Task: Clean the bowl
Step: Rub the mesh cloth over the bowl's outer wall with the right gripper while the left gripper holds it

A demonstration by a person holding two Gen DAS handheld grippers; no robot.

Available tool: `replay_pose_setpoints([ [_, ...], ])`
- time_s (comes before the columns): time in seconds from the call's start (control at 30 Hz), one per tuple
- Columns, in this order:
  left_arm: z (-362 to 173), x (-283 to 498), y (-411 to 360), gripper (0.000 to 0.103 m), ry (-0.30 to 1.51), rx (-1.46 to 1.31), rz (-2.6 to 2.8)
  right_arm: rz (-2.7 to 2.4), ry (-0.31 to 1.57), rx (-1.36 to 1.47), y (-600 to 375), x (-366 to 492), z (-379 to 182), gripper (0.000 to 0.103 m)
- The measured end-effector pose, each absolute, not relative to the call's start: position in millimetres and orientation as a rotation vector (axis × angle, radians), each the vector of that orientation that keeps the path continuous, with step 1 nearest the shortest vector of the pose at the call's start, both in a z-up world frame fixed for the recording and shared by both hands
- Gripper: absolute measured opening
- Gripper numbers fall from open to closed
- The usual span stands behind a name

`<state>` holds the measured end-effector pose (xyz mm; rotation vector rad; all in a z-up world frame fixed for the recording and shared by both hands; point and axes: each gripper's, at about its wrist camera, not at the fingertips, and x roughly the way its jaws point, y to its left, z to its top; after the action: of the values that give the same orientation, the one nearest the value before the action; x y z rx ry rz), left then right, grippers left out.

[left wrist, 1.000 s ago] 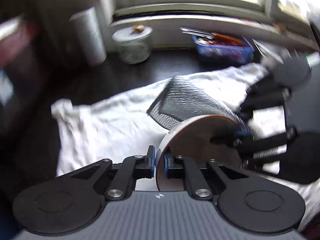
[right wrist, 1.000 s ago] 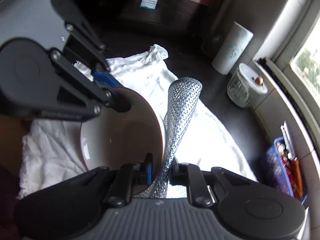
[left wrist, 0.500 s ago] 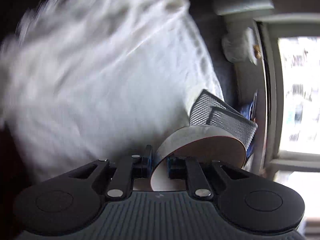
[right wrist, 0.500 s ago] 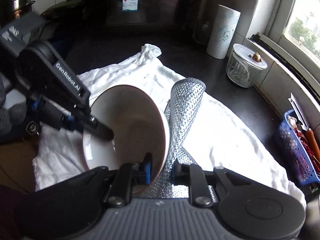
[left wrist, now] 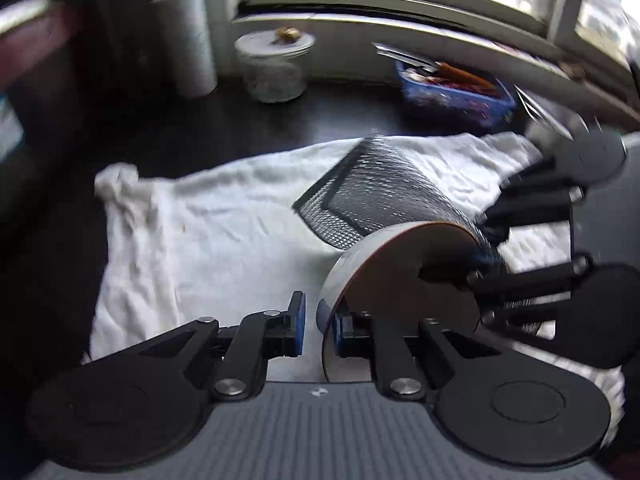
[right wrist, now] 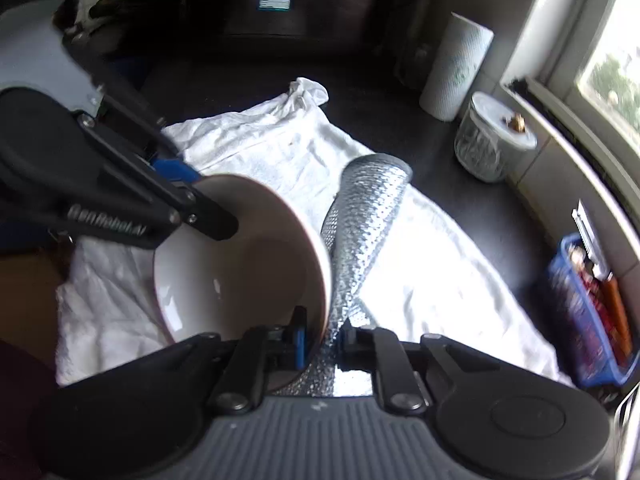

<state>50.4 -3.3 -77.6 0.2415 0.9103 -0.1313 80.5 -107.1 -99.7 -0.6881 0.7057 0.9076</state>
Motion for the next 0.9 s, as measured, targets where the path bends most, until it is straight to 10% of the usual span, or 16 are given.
replay_pose_setpoints([
  [0.67,-159.0,22.0,112.8,0.017,0.988,-1.248,0.104,0.917,0.811,-0.455,-115.8,86.8,-100.8,0.023],
  [0.9,-152.7,24.5,95.5,0.016,1.033,-1.125,0.057,0.861,0.813,-0.481,-117.2,83.7,-106.3,0.019],
])
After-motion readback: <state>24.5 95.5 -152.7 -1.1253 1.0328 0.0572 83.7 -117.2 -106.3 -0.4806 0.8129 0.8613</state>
